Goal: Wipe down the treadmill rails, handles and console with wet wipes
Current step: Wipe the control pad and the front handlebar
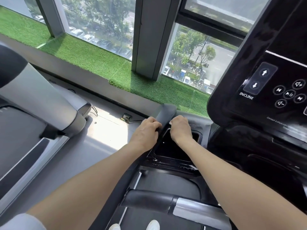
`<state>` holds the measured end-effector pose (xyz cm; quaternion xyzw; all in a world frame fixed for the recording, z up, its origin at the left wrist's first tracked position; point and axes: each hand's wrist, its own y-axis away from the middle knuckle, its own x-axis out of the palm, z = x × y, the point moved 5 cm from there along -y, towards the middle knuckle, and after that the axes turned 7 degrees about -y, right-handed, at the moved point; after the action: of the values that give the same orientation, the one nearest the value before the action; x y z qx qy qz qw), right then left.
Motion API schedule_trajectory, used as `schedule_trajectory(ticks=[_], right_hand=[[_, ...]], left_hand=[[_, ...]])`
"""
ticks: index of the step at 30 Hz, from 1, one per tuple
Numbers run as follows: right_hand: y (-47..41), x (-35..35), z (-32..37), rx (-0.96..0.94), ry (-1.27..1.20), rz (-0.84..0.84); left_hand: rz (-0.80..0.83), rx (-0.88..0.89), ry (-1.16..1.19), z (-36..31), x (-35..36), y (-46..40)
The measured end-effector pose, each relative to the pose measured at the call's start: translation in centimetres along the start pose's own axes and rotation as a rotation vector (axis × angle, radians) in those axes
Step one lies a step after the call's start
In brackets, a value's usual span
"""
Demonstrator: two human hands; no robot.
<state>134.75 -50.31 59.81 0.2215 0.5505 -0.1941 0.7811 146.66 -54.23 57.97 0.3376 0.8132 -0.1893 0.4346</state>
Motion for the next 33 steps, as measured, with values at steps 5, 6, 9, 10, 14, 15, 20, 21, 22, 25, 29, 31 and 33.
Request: schedule_trajectory(ticks=[5,6,9,10,14,15,20,21,22,25,29,31,33], right_hand=[[2.2,-1.6,-1.7,0.193,-0.874,0.071],[2.7,-2.0,-1.9,0.229,-1.054,0.093],[3.4,-2.5,-2.7,0.322,-1.404,0.131],[3.5,-2.8,-2.8,0.331,-1.446,0.135],[4.7,-3.9,-2.7,0.272,-1.450,0.215],[4.7,-3.8,-2.6,0.264,-1.437,0.233],[5.6,-4.8,-1.4,0.231,-1.434,0.248],[5.8,-5.0,-1.0,0.232,-1.466,0.274],[6.1,-5.2,-0.5,0.228,-1.497,0.314],[6.6,-5.5,0.7,0.238,-1.505,0.376],[6.8,-6.1,0.9,0.263,-1.482,0.267],[6.6,-6.5,0.9,0.249,-1.409,0.187],[6.5,-7.0,1.0,0.235,-1.334,0.095]], left_hand=[[0.016,-0.137,0.322,-1.0,0.0,-0.7],[0.045,-0.167,0.436,-1.5,0.1,-0.9],[0.138,-0.252,0.794,-2.9,0.7,-1.1],[0.139,-0.269,0.863,-3.3,0.7,-1.1],[0.109,-0.309,1.024,-4.1,0.1,-0.9],[0.106,-0.316,1.058,-4.1,0.0,-0.8],[0.134,-0.280,1.042,-4.2,-1.7,0.3],[0.140,-0.265,1.038,-4.1,-2.1,0.5],[0.148,-0.252,1.043,-4.1,-2.6,0.8],[0.175,-0.219,1.060,-4.1,-4.3,1.7],[0.106,-0.232,1.129,-3.7,-6.4,2.3],[0.047,-0.254,1.172,-3.6,-7.3,2.4],[0.034,-0.257,1.177,-3.8,-7.6,2.5]])
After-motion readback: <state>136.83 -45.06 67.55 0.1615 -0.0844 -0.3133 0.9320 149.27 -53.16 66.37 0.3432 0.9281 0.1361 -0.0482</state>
